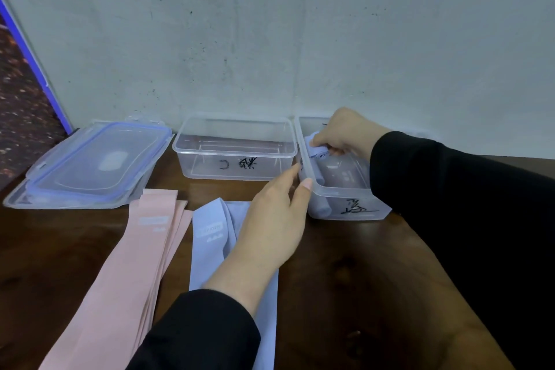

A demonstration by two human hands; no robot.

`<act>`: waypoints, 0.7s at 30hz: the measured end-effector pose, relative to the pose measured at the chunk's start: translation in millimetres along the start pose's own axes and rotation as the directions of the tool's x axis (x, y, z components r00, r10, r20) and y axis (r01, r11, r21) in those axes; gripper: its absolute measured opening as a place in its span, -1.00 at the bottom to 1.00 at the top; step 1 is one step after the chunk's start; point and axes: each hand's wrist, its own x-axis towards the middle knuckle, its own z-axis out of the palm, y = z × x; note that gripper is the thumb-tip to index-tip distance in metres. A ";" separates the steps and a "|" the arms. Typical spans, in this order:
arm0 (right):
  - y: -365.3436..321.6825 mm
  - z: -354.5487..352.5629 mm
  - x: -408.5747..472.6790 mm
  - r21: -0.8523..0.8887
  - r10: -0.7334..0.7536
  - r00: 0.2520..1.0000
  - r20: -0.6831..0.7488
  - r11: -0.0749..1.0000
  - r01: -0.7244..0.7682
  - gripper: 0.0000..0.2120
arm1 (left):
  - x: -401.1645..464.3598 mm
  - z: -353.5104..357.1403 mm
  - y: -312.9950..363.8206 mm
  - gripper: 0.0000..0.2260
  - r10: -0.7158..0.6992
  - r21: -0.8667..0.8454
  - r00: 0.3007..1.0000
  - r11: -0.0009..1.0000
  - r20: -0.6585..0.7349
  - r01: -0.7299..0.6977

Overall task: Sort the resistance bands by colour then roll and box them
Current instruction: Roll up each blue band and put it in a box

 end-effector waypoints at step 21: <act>7.7 16.3 -7.2 0.501 0.031 0.972 0.231 0.853 -0.146 -0.74 | 2.0 -0.7 -3.0 -0.56 -0.012 0.064 0.996 0.998 0.094 0.006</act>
